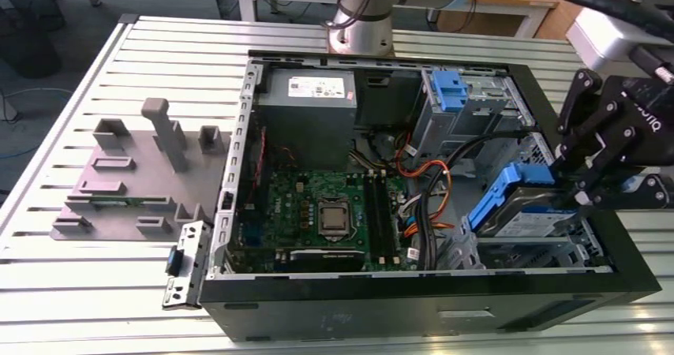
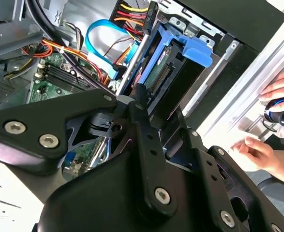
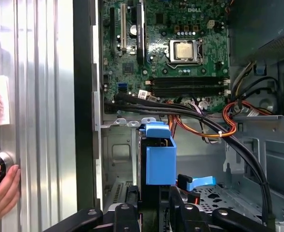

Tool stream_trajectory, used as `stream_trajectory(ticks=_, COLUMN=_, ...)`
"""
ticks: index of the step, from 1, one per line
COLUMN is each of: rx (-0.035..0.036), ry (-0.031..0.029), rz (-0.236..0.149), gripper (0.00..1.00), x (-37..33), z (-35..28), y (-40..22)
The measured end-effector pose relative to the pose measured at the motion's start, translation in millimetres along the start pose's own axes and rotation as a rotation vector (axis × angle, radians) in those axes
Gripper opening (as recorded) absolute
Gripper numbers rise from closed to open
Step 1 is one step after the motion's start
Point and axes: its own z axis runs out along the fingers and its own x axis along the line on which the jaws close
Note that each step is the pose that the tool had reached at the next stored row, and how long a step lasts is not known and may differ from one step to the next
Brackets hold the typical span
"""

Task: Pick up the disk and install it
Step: 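Insert the disk into the insertion slot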

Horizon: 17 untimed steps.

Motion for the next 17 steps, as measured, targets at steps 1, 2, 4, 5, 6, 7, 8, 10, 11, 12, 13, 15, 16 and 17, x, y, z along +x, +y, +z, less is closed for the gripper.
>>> stream_trajectory(ticks=1, rx=0.0000, ry=0.0000, rz=0.000, gripper=0.35, x=0.1, z=1.9, y=-0.1)
stream_trajectory(ticks=2, rx=0.0001, ry=0.0001, rz=0.000, gripper=0.35, x=0.1, z=3.7, y=-0.1)
stream_trajectory(ticks=4, rx=0.0000, ry=0.0002, rz=0.000, gripper=0.35, x=0.3, z=7.3, y=-0.2)
stream_trajectory(ticks=5, rx=0.0000, ry=0.0003, rz=0.000, gripper=0.35, x=0.4, z=9.0, y=-0.3)
stream_trajectory(ticks=6, rx=0.0000, ry=0.0003, rz=0.000, gripper=0.35, x=0.4, z=10.9, y=-0.3)
stream_trajectory(ticks=7, rx=0.0000, ry=0.0002, rz=0.000, gripper=0.35, x=0.5, z=12.9, y=-0.4)
stream_trajectory(ticks=8, rx=0.0000, ry=0.0003, rz=0.000, gripper=0.35, x=0.6, z=14.6, y=-0.4)
stream_trajectory(ticks=10, rx=0.0000, ry=0.0002, rz=0.000, gripper=0.35, x=0.7, z=18.2, y=-0.5)
stream_trajectory(ticks=11, rx=0.0000, ry=0.0003, rz=0.000, gripper=0.35, x=0.8, z=20.0, y=-0.5)
stream_trajectory(ticks=12, rx=0.0000, ry=0.0003, rz=0.000, gripper=0.35, x=0.9, z=21.8, y=-0.6)
stream_trajectory(ticks=13, rx=0.0000, ry=0.0004, rz=0.000, gripper=0.35, x=1.0, z=23.6, y=-0.6)
stream_trajectory(ticks=15, rx=0.0000, ry=0.0004, rz=0.000, gripper=0.35, x=1.1, z=27.3, y=-0.7)
stream_trajectory(ticks=16, rx=0.0000, ry=0.0004, rz=0.000, gripper=0.35, x=1.2, z=29.1, y=-0.8)
stream_trajectory(ticks=17, rx=0.0000, ry=0.0003, rz=0.000, gripper=0.35, x=1.2, z=30.9, y=-0.8)
